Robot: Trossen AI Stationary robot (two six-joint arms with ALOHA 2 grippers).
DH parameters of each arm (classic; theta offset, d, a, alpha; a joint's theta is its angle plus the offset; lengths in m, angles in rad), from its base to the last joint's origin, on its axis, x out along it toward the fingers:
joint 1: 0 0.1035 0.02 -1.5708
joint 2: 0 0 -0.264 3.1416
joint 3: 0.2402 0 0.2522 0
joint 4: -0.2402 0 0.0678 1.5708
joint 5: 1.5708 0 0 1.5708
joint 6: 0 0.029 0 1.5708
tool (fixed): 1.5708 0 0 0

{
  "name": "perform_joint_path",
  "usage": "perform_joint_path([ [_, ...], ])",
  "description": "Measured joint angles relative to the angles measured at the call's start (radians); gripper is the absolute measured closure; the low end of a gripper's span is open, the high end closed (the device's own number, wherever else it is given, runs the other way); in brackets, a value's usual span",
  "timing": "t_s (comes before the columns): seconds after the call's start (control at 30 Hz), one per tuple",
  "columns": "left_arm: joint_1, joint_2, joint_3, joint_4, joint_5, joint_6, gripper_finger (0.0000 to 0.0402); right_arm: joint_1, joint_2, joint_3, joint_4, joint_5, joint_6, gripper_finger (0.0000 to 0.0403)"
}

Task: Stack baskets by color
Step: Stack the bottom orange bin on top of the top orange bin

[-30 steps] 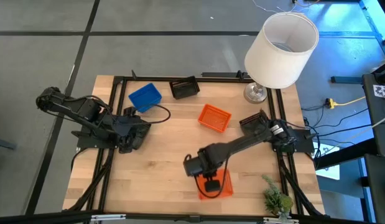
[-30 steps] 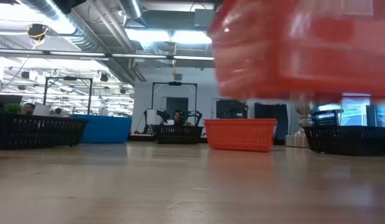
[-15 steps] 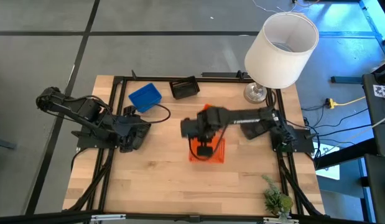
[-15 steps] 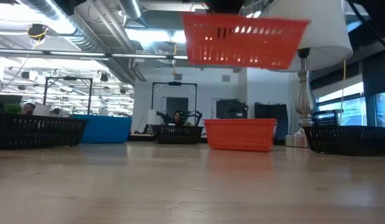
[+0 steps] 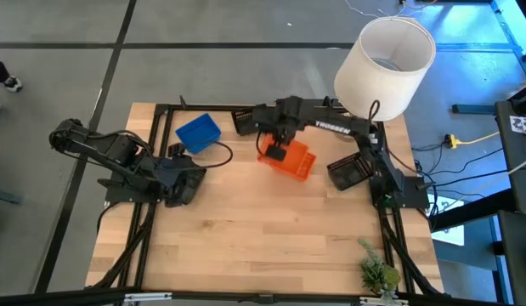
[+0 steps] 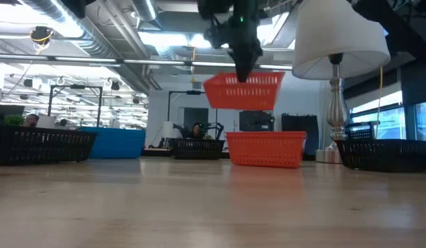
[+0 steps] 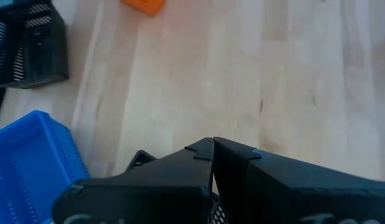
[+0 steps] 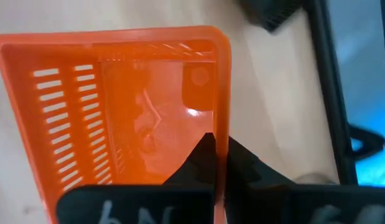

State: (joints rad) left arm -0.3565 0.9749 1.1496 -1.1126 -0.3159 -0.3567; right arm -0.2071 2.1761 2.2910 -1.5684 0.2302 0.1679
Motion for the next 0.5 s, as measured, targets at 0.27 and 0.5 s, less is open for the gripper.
perform_joint_path([
  [0.27, 0.0, 0.0, 0.0, 0.0, -0.042, -0.006, 0.0401, -0.084, 0.001, -0.144, -0.003, -0.06, 0.007, 0.0402],
  [0.5, 0.001, 0.0, 0.0, 0.0, -0.056, -0.025, 0.0401, -0.106, 0.002, -0.25, 0.024, -0.049, -0.016, 0.0403],
])
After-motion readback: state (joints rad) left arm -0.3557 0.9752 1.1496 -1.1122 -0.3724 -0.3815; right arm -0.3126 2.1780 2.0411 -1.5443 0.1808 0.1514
